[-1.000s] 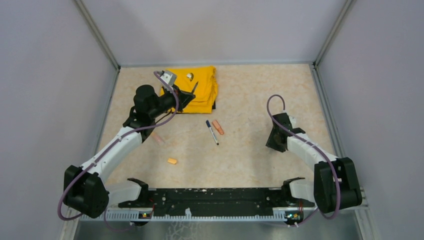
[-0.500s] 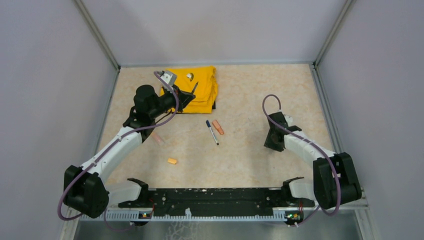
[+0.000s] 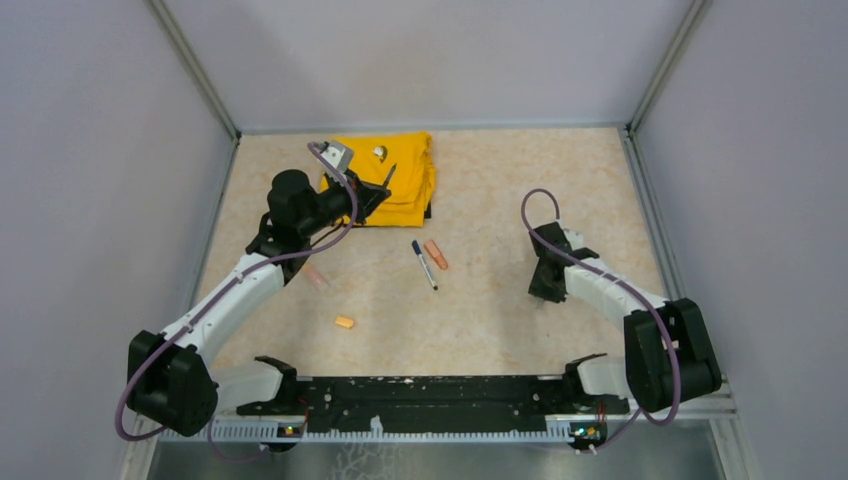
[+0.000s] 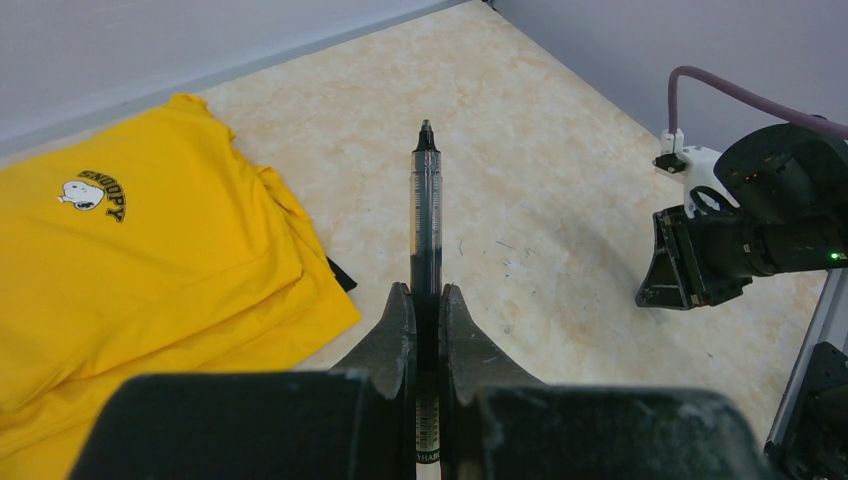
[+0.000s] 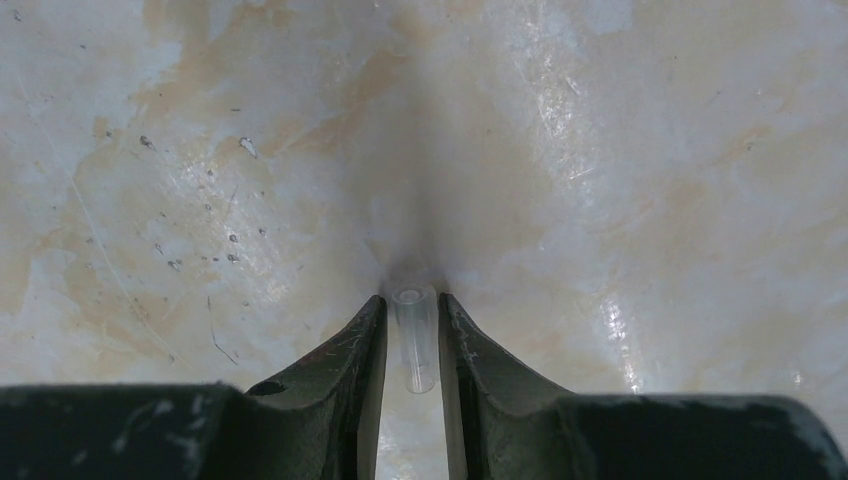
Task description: Insert the pens into the pen caps
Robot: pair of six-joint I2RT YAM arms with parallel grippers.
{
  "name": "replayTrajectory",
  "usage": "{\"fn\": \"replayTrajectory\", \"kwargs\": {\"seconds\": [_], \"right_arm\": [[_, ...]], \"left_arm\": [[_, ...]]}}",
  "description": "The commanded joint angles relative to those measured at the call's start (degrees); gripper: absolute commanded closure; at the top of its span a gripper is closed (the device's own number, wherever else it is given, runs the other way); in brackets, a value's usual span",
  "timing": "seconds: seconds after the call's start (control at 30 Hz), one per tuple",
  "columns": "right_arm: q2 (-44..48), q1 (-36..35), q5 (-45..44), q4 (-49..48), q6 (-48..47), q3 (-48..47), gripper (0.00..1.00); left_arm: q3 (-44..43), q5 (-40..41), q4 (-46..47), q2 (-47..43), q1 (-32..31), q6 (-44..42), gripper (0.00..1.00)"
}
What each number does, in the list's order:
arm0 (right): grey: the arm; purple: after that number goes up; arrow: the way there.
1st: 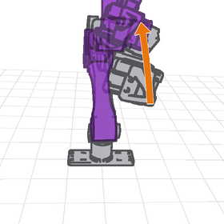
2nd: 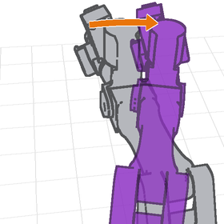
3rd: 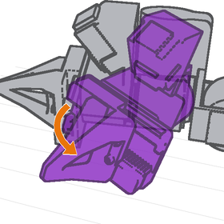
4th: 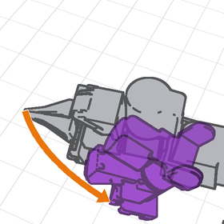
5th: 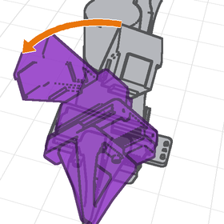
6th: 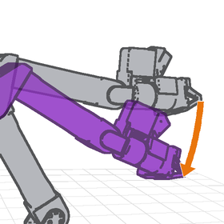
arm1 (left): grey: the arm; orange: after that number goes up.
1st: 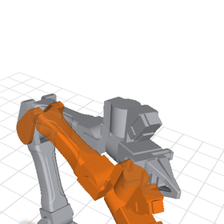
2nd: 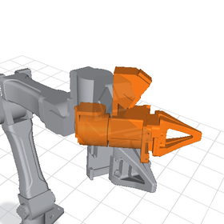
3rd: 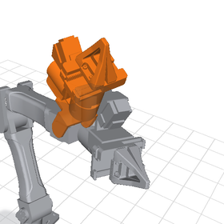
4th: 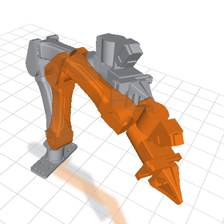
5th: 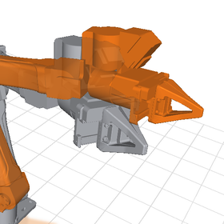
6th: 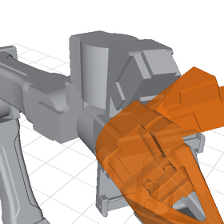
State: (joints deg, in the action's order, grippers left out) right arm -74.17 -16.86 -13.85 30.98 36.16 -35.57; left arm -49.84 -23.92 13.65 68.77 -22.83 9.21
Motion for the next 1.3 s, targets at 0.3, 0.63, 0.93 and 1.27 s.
{"fn": "replayTrajectory", "kwargs": {"seconds": [0.3,0.63,0.93,1.27], "right_arm": [[-0.06,-1.23,4.19,5.49,2.99,1.11,0.7],[-1.35,-2.3,4.04,5.19,2.51,0.48,0.82],[4.93,-2.3,9.14,-0.17,-4.88,-1.43,0.97],[21.98,-2.3,30.77,-21.78,-9.42,1.27,1.0]], "left_arm": [[-0.82,-0.33,0.06,-0.8,0.12,-0.34,1.0],[-0.9,-0.33,0.1,-0.81,0.15,-0.34,1.0],[-0.7,-3.48,1.02,0.13,-0.16,0.8,1.0],[-1.0,-5.11,5.2,0.62,-5.77,1.02,1.0]]}}
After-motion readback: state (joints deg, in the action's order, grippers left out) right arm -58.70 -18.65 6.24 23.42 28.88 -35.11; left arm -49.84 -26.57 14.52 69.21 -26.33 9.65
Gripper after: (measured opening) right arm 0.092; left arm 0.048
